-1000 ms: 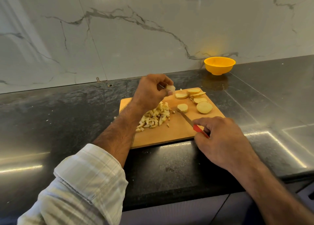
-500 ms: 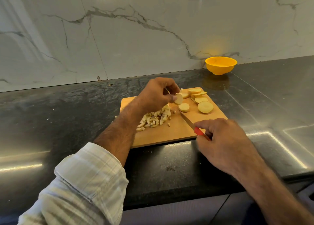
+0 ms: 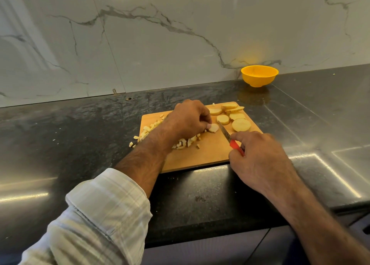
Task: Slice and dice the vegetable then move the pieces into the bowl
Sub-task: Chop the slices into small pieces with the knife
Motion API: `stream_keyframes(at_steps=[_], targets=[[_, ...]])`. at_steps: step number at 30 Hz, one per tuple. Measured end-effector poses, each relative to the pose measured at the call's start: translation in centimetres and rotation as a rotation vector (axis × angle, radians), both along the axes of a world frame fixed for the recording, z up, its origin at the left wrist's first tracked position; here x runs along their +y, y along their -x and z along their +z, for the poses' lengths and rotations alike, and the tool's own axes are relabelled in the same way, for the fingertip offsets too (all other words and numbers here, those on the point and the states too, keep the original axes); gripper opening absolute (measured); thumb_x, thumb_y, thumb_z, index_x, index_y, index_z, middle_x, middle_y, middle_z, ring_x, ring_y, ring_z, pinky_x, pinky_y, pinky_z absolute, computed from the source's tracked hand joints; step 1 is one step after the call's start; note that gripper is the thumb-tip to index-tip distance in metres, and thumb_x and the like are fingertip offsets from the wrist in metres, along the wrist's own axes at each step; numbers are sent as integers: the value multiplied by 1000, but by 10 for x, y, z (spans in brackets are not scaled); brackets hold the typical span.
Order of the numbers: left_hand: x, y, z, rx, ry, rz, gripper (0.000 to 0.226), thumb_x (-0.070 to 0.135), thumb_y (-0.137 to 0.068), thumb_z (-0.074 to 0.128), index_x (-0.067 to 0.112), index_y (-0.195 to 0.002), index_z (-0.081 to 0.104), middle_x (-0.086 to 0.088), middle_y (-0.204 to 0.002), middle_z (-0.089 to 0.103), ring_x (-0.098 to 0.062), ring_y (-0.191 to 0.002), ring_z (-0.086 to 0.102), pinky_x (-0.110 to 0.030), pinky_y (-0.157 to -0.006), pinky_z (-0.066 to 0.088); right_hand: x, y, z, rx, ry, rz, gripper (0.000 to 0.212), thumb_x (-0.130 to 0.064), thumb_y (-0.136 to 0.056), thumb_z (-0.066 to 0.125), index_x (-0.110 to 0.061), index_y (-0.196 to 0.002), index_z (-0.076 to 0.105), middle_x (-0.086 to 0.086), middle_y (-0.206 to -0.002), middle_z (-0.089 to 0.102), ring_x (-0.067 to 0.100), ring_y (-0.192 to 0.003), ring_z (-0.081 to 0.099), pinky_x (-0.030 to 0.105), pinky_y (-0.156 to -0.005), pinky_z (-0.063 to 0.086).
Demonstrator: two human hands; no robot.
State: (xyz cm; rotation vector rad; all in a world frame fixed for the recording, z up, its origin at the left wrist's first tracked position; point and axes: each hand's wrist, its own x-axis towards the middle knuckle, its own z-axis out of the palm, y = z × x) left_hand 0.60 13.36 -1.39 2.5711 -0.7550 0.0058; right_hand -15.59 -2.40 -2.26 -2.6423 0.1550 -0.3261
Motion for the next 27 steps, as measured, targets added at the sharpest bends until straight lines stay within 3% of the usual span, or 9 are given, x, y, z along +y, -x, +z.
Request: stream_keyframes(at_steps=[5,11,16,19,23,27], targets=[[0,0,4,2,-92,-4,6,33,-93,80,28,-97,81,15,-93,72,-7,-95,63,-57,-111,45,16,2,2,-5,65,51,34,-34,-100,55,-27,-131,66,-6,-114,67,12,-96,57,28,-78,54],[-4,3,7,-47,-164,-1,10,37,-93,79,29,-89,78,15,-96,70,-9,-100,59,-55,-116,34,26,-2,3,51,140,23,22,-33,-98,53,-26,-116,65,-4,-103,62,14,-91,57,31,-73,52],[-4,4,6,-19,-118,-14,4,32,-92,81,29,-91,78,14,-104,69,-11,-107,60,-53,-111,46,27,-9,3,91,154,15,21,-33,-98,56,-25,-115,66,-5,-99,61,12,-88,57,28,-70,50],[-4,5,8,16,-75,-43,8,25,-92,81,26,-100,81,12,-100,73,-8,-100,64,-49,-105,54,24,-11,2,114,148,17,17,-30,-98,56,-25,-111,67,-6,-97,60,12,-88,55,27,-69,47],[-4,6,9,16,-87,-62,7,21,-91,81,26,-96,82,14,-94,74,-6,-93,65,-49,-105,53,23,-20,4,128,151,34,21,-29,-98,58,-25,-115,69,-7,-94,60,11,-83,53,25,-62,42],[-7,7,9,29,-77,-51,7,19,-91,82,25,-95,82,14,-95,74,-6,-94,64,-50,-107,52,22,-28,14,197,155,50,31,-30,-97,63,-26,-127,65,-4,-104,59,13,-91,55,26,-68,46]])
